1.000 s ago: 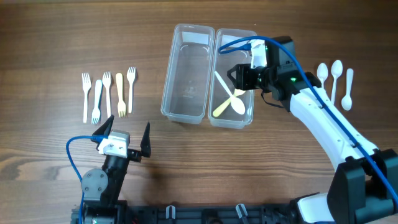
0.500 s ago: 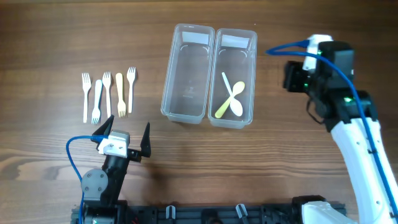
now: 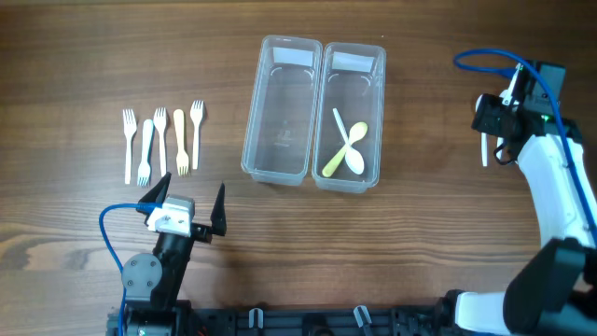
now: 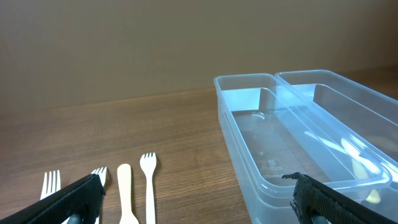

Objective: Pack container
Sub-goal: 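Return right gripper to spoons and grasp another white spoon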

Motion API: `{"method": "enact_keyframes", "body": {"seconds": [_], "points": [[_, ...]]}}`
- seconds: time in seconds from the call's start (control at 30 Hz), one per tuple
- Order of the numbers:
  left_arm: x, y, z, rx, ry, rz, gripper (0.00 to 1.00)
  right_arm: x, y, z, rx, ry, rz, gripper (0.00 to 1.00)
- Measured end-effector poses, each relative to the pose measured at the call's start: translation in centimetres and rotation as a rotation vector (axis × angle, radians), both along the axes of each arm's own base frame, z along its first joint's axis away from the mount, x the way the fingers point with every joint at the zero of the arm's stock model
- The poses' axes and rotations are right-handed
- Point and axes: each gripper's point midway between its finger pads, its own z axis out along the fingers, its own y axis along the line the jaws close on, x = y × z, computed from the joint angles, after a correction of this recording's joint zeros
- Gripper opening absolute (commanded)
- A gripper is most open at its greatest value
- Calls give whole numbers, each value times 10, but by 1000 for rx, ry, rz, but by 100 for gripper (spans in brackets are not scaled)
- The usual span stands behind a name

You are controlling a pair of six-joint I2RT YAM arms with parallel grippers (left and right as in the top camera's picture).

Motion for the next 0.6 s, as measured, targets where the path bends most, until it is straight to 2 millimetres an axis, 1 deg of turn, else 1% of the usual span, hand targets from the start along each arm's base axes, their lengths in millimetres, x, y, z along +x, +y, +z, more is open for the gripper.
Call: {"method": "enact_keyframes", "body": {"seconds": [0.07, 0.13, 0.17, 0.27, 0.37, 0.47, 0.5, 0.53, 0.57, 0.6], "points": [[0, 0, 0, 0, 0, 0, 100, 10, -6, -10, 3, -11, 28, 76], [0, 0, 0, 0, 0, 0, 100, 22, -10, -20, 2, -22, 71, 70], [0, 0, 0, 0, 0, 0, 100, 27, -12, -30, 0, -17, 97, 70], [0, 0, 0, 0, 0, 0, 100, 39, -11, -52, -4, -6, 141, 70], [0, 0, 0, 0, 0, 0, 100, 43, -9, -83, 16, 36, 171, 67], [0, 0, 0, 0, 0, 0, 100, 40, -6, -114, 40, 91, 189, 63], [0, 0, 0, 0, 0, 0, 100, 42, -5, -119, 47, 90, 195, 63], [0, 0, 0, 0, 0, 0, 100, 43, -5, -120, 49, 86, 197, 61], [0, 0, 0, 0, 0, 0, 100, 44, -4, -121, 52, 82, 201, 56], [0, 0, 0, 0, 0, 0, 100, 46, -4, -121, 57, 78, 205, 42]]}}
